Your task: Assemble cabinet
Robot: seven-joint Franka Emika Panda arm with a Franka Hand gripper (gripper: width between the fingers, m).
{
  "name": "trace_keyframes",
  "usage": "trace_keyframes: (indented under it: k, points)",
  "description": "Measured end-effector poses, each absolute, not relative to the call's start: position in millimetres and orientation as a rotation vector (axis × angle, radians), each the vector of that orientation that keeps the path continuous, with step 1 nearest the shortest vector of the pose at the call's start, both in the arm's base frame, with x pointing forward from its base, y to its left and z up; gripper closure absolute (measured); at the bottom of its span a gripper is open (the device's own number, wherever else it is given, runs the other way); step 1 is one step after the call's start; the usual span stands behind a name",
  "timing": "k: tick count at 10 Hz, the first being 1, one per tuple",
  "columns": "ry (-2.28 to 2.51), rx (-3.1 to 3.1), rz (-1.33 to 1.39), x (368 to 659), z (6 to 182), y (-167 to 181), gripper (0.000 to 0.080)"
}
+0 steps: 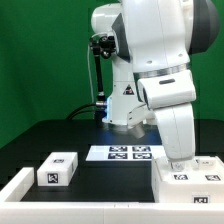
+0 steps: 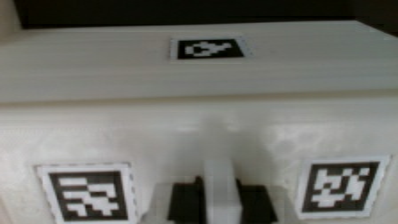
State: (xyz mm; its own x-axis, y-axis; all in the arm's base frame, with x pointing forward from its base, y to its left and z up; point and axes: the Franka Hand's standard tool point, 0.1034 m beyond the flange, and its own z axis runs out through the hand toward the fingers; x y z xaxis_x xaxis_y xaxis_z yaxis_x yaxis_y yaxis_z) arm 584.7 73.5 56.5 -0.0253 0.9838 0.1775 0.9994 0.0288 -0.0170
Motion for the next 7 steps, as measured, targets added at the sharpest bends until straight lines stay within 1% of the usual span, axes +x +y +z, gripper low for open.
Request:
trace_keyframes:
  k: [1,2,3,4,5,6,7]
  points:
    - [-2.146,-2.092,-0.168,584.6,56.4,73.6,0.0737]
    - [-2.146,-2.091,-0.167,584.3,56.0,73.6,0.0667]
    - [-2.143,-2.096,-0.168,584.7,57.2,73.7,0.0667]
    - [-2.141,-2.117,-0.172,585.9,66.2,72.7,0.0466]
    - [-2.149,-2.124,-0.167,582.1,73.5,71.4,0.0289]
    - [-2.148,-2.143,-0.173,575.9,78.3,70.9,0.0289]
    - [-2.149,-2.15,-0.176,568.8,78.3,70.1,0.0195]
